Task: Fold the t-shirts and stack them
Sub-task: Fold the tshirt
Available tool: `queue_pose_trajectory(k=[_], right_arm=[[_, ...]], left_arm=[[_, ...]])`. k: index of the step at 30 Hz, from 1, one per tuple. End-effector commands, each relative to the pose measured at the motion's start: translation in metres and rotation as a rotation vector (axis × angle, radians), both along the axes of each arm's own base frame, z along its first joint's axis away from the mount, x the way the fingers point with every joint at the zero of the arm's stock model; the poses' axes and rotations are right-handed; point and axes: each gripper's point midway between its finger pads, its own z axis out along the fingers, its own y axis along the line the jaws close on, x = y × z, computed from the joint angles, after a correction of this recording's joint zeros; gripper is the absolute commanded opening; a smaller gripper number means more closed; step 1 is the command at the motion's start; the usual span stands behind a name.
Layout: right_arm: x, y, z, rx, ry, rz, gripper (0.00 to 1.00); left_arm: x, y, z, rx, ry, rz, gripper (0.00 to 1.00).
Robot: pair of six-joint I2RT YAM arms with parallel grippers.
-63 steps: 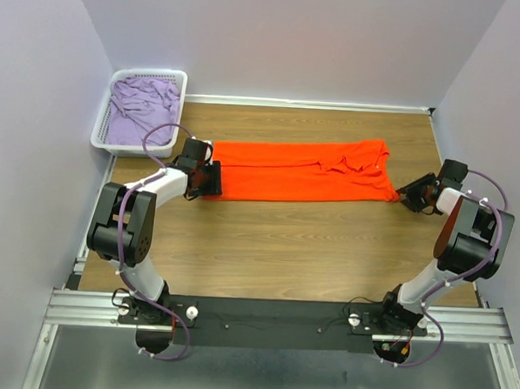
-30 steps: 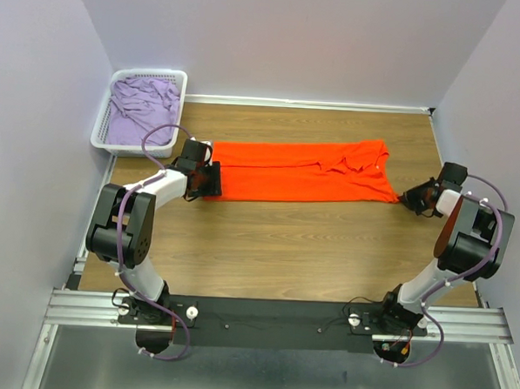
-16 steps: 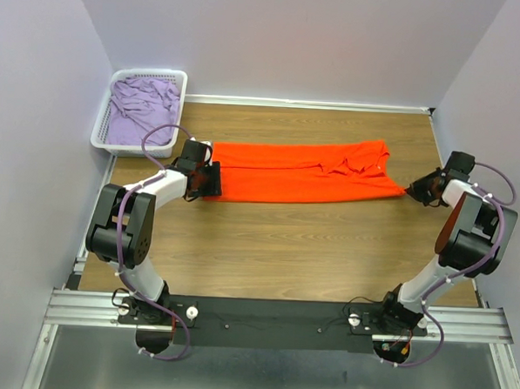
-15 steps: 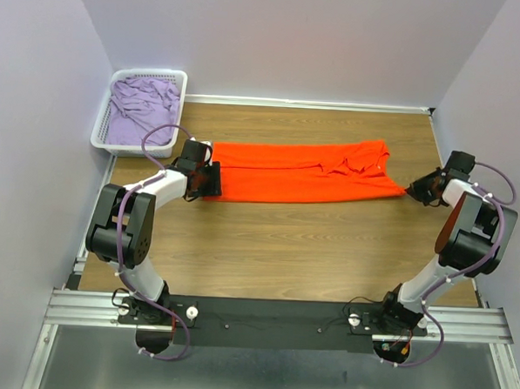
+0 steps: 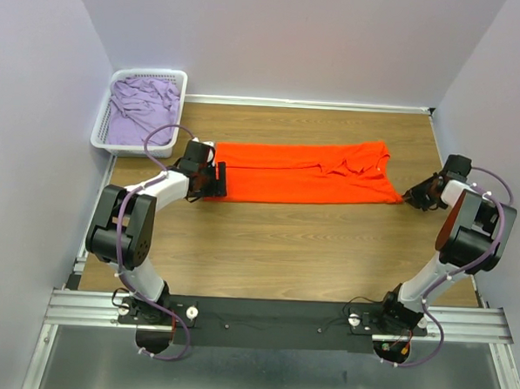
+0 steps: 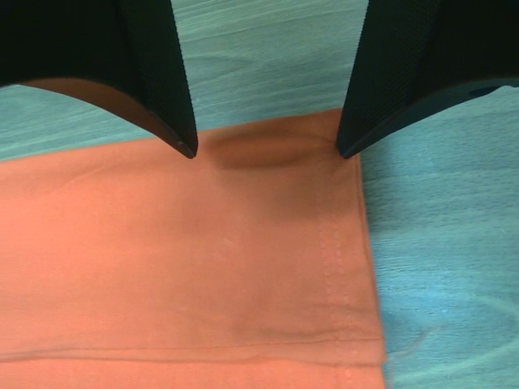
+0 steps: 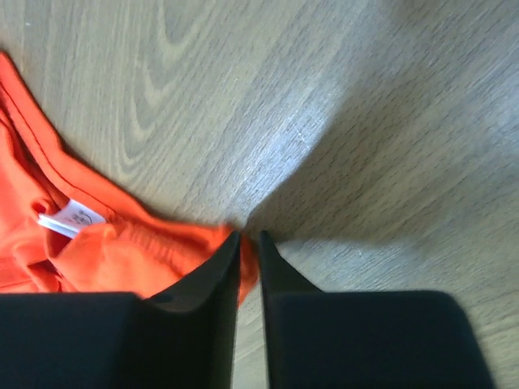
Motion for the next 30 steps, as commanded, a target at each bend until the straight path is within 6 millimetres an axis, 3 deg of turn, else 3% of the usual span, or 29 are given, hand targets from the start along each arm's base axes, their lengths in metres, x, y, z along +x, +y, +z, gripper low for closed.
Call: queue_pose_trajectory(k=[1,4,8,11,12,14,15,19,21,22,24,25,30], right_arm=[[-0.008,-0.020,0.004,-0.081,0.039,-0.026,0.33],[-0.001,-0.027,0.027,-0.128,0.007,-0.013,0.45],[0.020,-0.023,0.068,-0.198,-0.079,0.057,0.49],[0.036,0.005,0.089,-0.253,-0.133,0.185,0.50],[0.045,0.027,0.099,-0.287,-0.158,0.267,0.50],[0.054,0.050,0.107,-0.332,-0.176,0.343,0.50],[0.062,0.077,0.110,-0.350,-0.195,0.427,0.50],[0.076,0.139,0.108,-0.325,-0.240,0.593,0.50],[0.078,0.172,0.094,-0.294,-0.237,0.677,0.50],[0.079,0.182,0.083,-0.286,-0.222,0.701,0.50],[0.080,0.196,0.075,-0.272,-0.216,0.720,0.49],[0.078,0.208,0.071,-0.255,-0.217,0.748,0.45],[0.073,0.230,0.044,-0.217,-0.179,0.790,0.36]], left_arm=[[-0.049,0.016,-0.032,0.073,0.197,0.030,0.81],[-0.041,0.015,-0.019,0.069,0.166,0.040,0.86],[-0.023,0.010,0.011,0.050,0.091,0.060,0.89],[-0.008,0.007,0.040,0.044,0.007,0.088,0.90],[-0.005,0.006,0.048,0.043,-0.019,0.095,0.90],[0.003,0.009,0.069,0.049,-0.089,0.122,0.90],[0.007,0.010,0.076,0.049,-0.123,0.135,0.90],[0.013,0.024,0.107,0.065,-0.262,0.200,0.90],[0.010,0.033,0.124,0.078,-0.345,0.227,0.90],[0.007,0.038,0.138,0.073,-0.393,0.241,0.90],[-0.001,0.047,0.140,0.106,-0.428,0.255,0.90],[-0.004,0.050,0.153,0.096,-0.477,0.262,0.90],[-0.020,0.062,0.156,0.133,-0.533,0.257,0.90]])
